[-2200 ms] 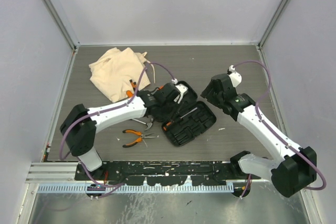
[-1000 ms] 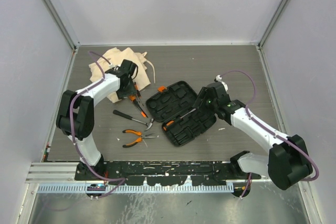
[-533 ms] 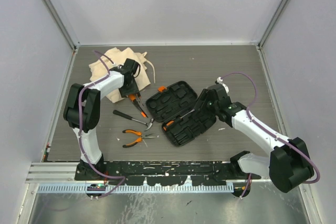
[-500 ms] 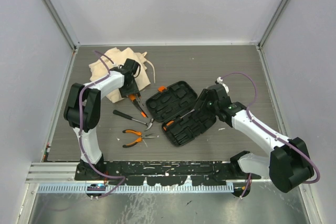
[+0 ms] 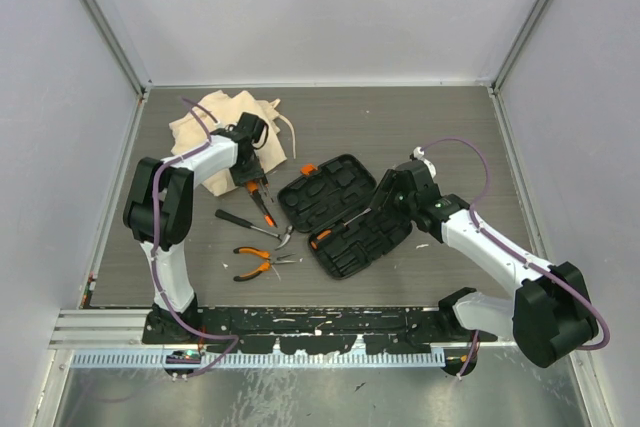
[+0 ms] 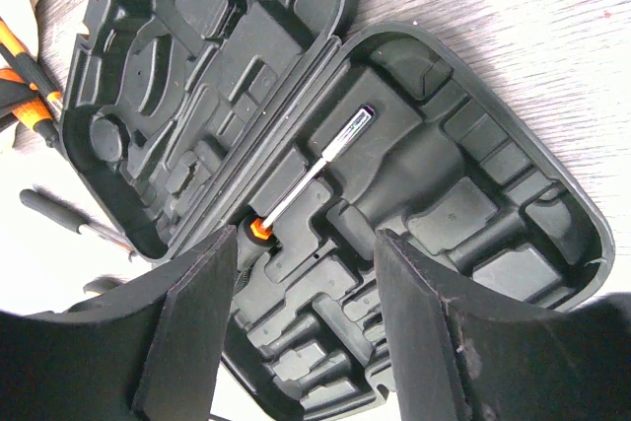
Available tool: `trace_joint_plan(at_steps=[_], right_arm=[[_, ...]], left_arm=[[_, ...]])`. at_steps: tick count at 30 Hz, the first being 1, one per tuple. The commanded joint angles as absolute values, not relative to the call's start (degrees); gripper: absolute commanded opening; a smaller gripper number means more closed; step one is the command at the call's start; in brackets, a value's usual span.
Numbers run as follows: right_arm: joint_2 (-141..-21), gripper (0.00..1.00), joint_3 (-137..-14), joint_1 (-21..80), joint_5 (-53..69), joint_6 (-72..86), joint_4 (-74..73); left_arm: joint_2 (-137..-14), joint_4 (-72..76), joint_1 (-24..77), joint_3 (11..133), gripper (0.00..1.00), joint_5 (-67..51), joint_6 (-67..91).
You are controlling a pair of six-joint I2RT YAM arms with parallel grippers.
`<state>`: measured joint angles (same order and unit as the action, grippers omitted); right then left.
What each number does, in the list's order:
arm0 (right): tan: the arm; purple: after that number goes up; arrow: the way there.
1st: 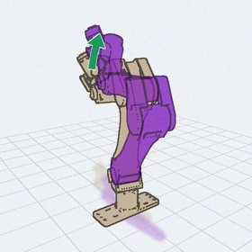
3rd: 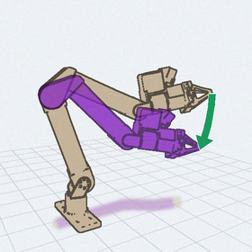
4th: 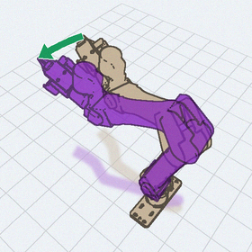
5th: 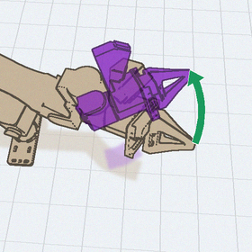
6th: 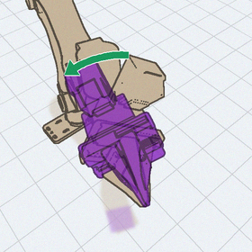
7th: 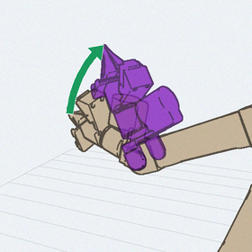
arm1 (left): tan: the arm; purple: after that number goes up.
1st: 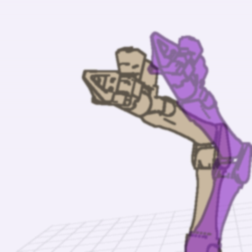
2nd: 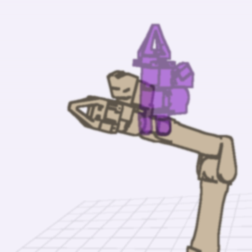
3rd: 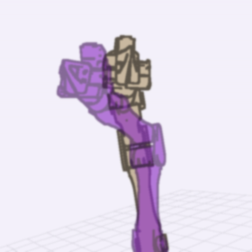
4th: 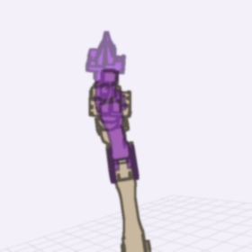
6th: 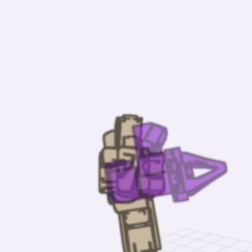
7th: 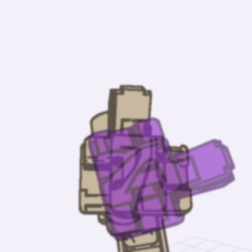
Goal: Sort the tools into containers
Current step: Pick up the screwdriver from the center of the board.
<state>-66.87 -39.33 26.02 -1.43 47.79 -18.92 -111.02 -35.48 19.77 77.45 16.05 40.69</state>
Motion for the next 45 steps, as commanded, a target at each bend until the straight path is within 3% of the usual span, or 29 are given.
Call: trace_joint_plan(at_steps=[1, 19, 30, 45], right_arm=[[-65.6, 0.63, -40.4, 26.1, -2.4, 48.1, -18.5], [-63.5, 0.63, -41.2, 26.1, -6.2, 48.9, -19.9], [-54.7, 0.63, -43.2, 23.0, -17.4, 47.5, -25.2], [-49.4, 0.63, -41.3, 16.5, -14.9, 46.5, -27.6]], left_arm=[[-111.7, -33.2, 19.5, 77.8, 0.27, 15.7, 41.2], [-95.1, -31.1, 21.8, 75.0, 0.26, 14.6, 34.2], [-87.5, -25.3, 35.4, 74.5, 0.25, 12.3, 12.7], [-92.4, -27.8, 44.6, 81.8, 0.25, -10.4, 1.8]])
